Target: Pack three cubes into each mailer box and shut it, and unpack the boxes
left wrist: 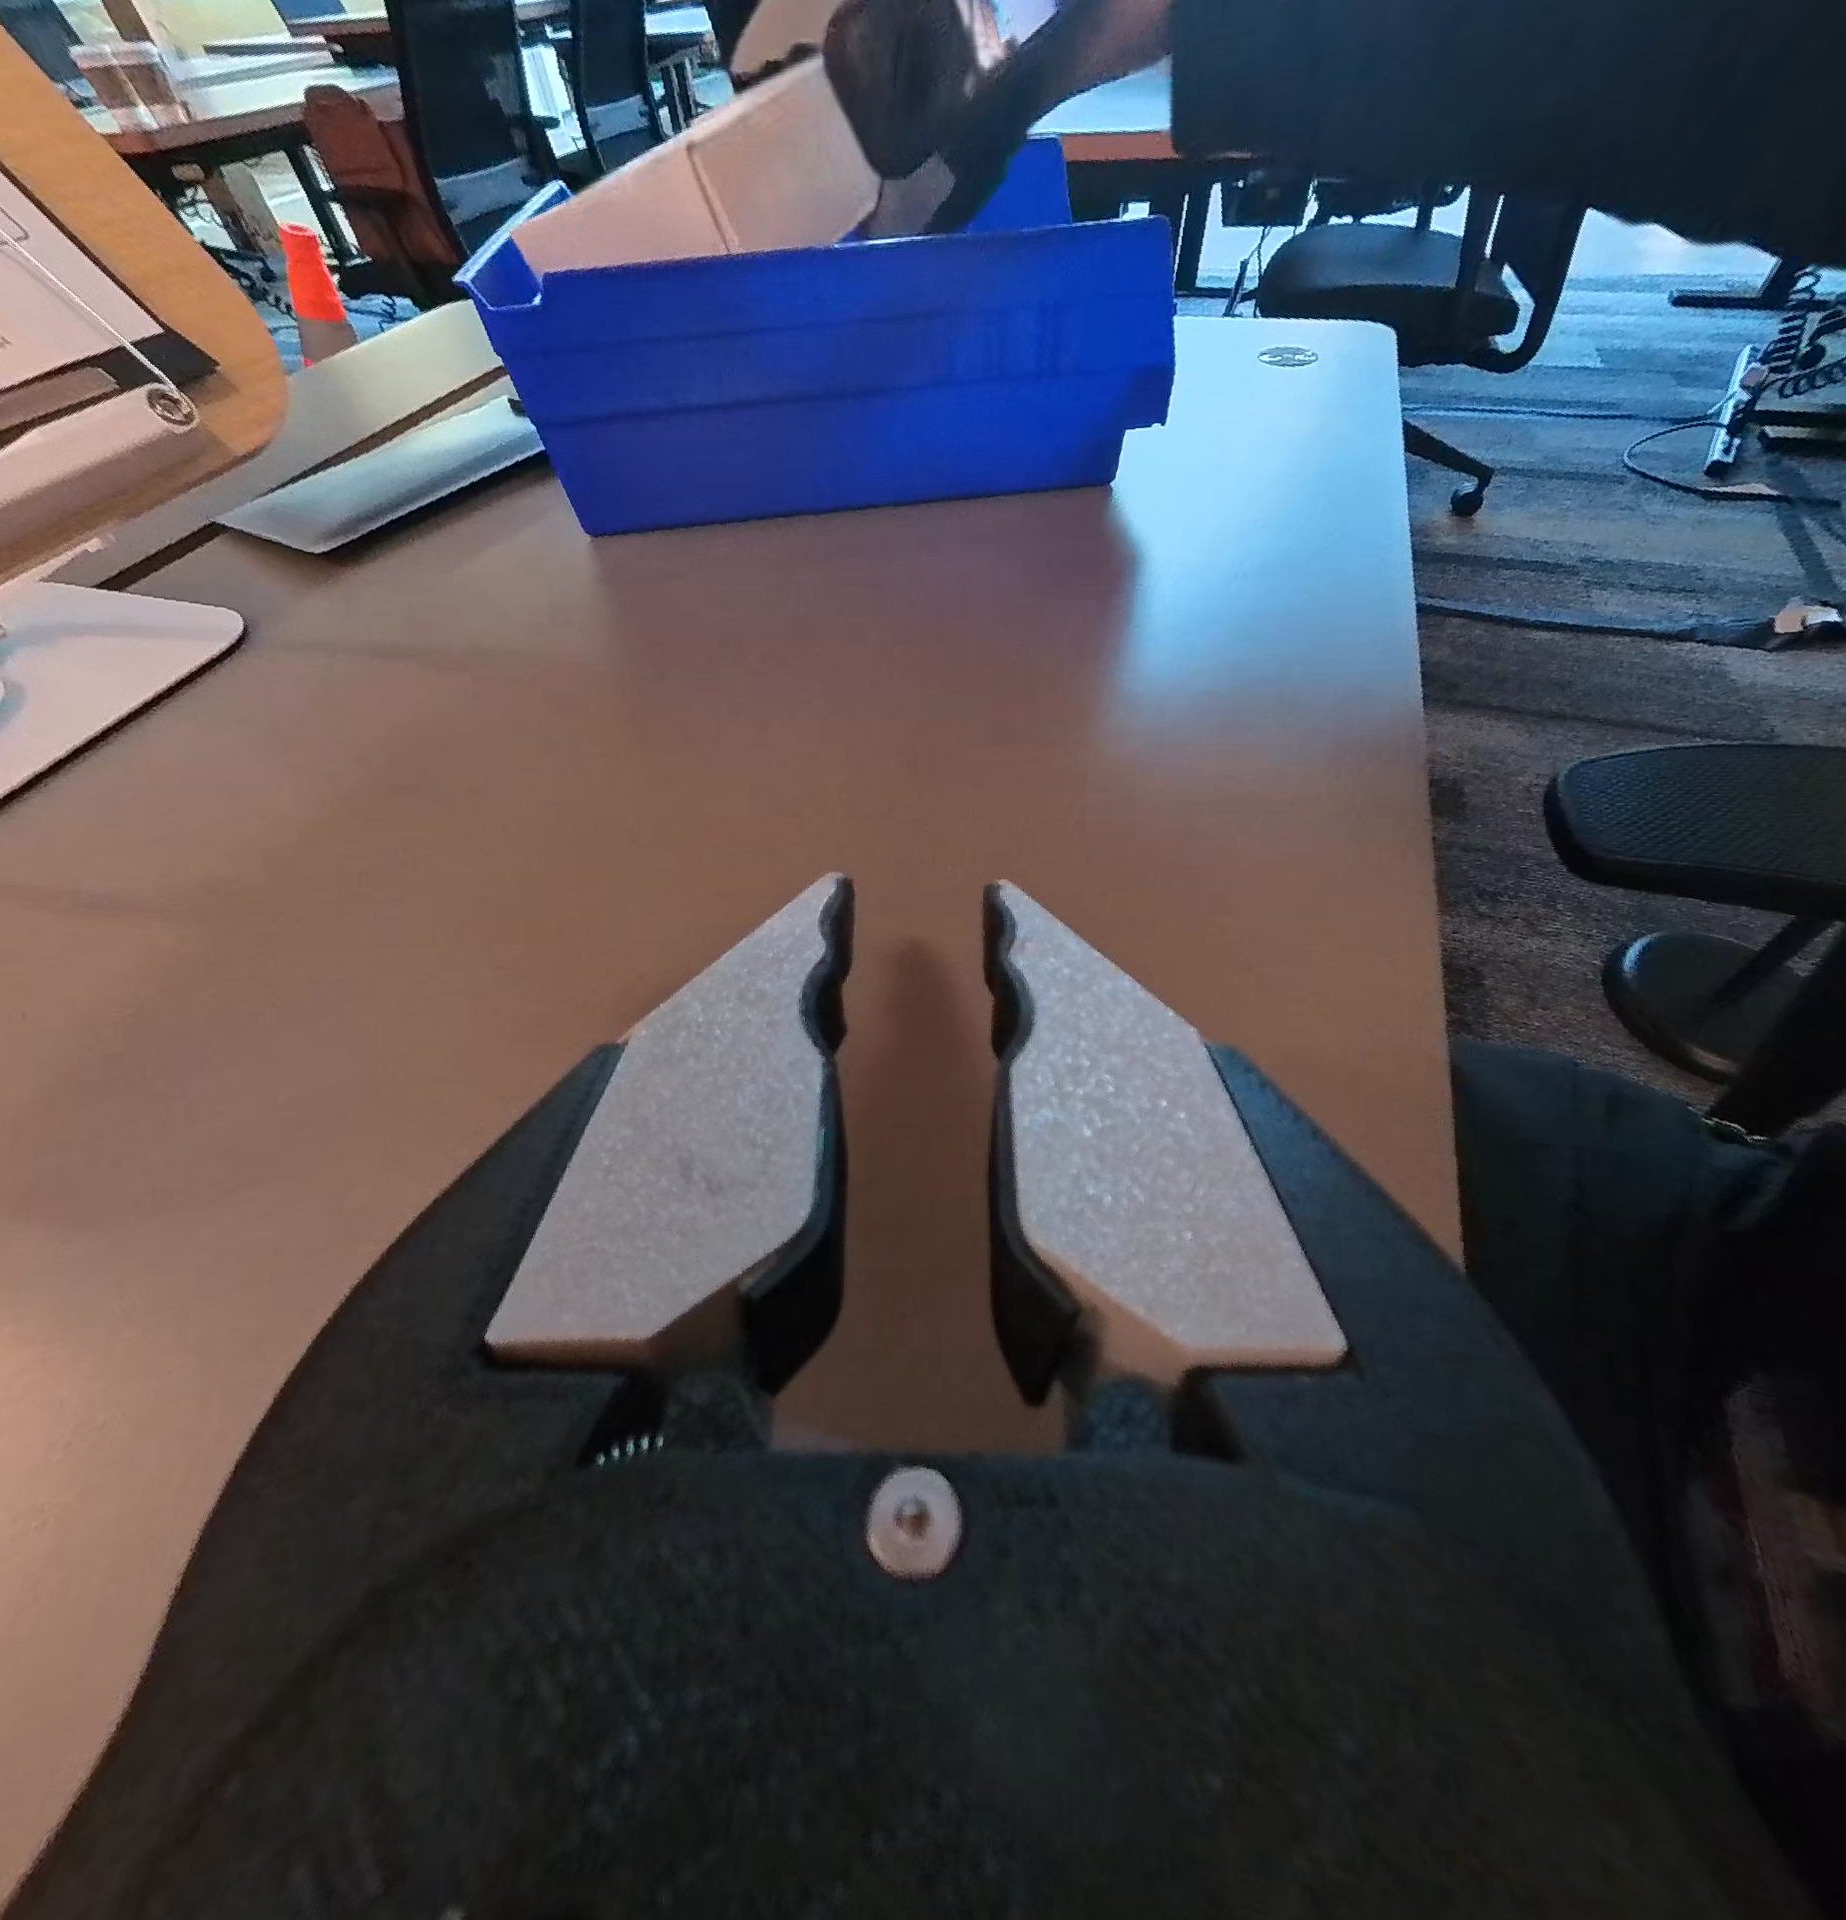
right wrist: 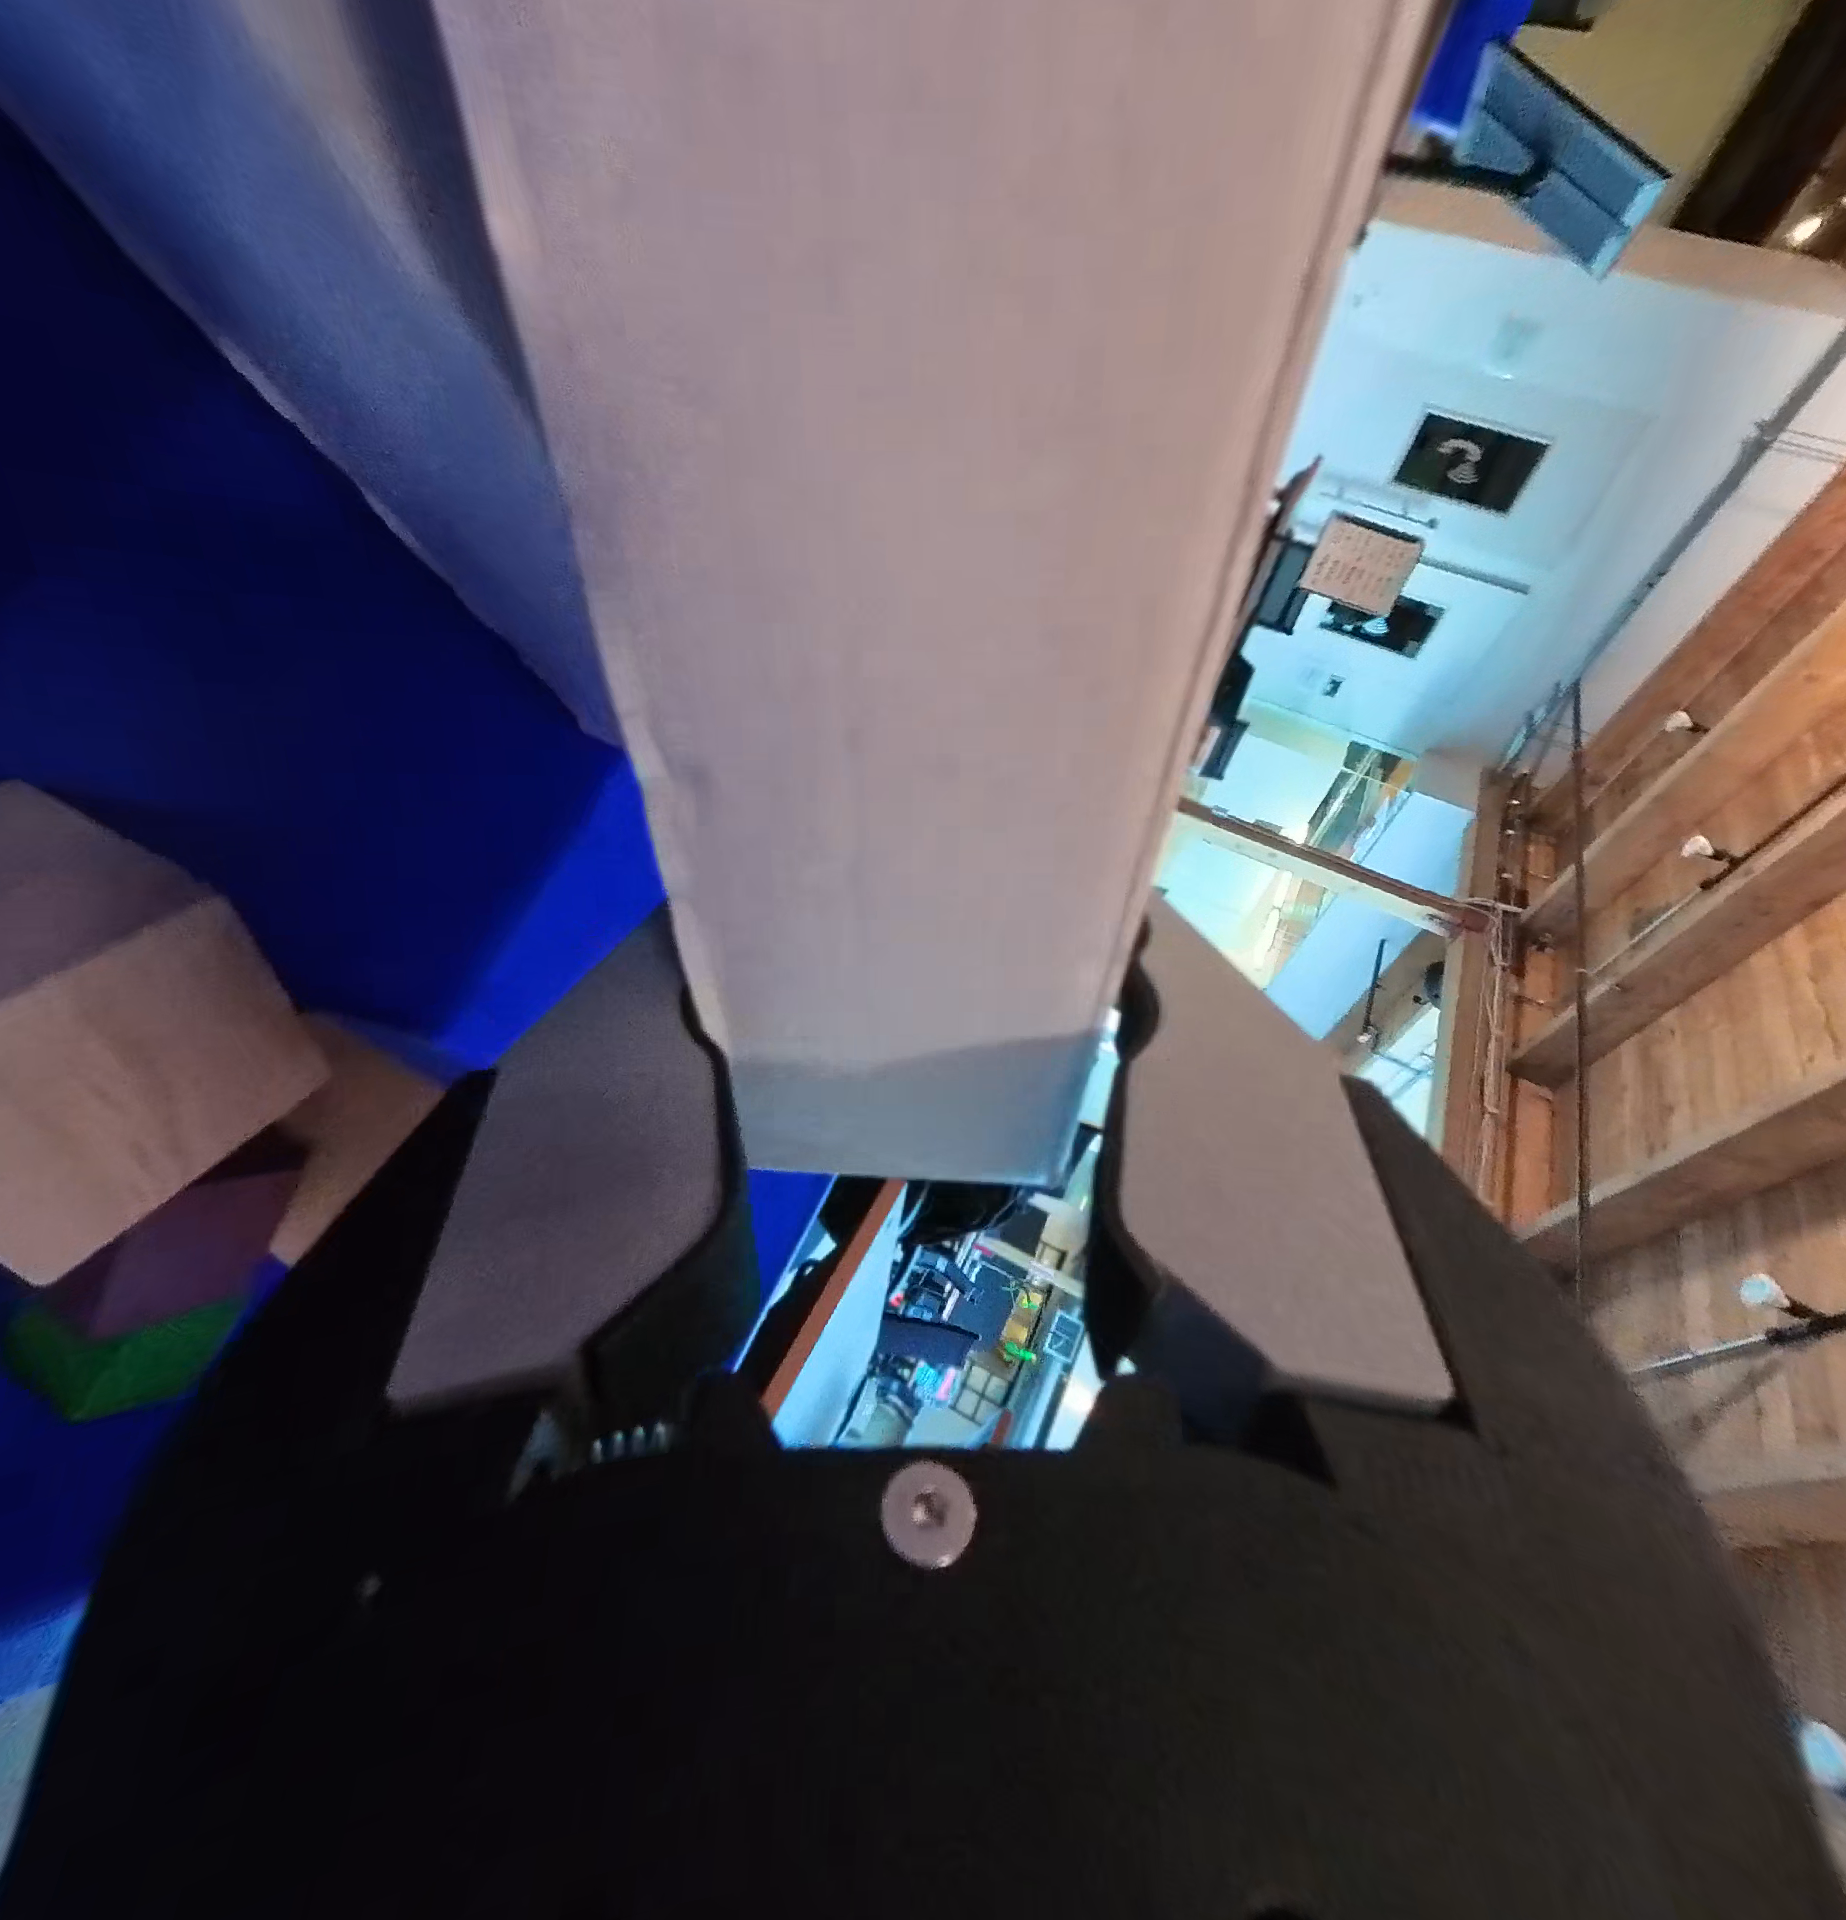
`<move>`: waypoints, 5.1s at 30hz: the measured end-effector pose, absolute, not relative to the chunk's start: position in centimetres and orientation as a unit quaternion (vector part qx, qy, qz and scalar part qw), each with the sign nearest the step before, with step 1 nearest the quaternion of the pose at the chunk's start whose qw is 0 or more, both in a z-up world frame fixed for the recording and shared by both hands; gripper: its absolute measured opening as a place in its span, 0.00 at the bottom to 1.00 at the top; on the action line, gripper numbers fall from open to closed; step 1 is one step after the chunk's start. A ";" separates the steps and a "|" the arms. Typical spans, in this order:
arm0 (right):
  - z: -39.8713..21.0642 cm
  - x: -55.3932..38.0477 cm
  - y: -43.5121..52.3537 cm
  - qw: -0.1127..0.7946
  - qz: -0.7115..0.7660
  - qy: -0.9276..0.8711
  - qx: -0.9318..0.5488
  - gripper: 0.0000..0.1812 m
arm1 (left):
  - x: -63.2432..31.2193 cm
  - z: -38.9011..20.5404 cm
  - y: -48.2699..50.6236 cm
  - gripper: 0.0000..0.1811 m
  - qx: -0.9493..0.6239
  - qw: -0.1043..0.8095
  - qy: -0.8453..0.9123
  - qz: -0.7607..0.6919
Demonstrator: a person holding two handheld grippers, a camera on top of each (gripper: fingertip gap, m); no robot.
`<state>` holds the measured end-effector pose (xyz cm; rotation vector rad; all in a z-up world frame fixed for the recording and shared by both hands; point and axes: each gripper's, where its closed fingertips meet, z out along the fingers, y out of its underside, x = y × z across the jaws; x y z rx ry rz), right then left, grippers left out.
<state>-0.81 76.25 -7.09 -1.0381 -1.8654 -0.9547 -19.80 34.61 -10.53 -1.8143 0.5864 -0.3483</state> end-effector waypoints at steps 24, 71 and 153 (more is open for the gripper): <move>-8.3 -3.9 78.3 0.410 -0.367 -0.762 -0.342 0.37 | -20.0 -10.4 34.6 0.12 -0.771 0.566 0.237 -0.170; -6.2 1.1 56.6 0.590 0.272 -0.361 -0.669 0.50 | -20.9 -9.3 34.5 0.21 -0.751 0.613 0.224 -0.100; -8.9 -1.7 60.0 0.602 0.187 -0.364 -0.686 0.27 | -42.1 -10.1 21.8 0.48 -0.901 0.376 -0.058 0.207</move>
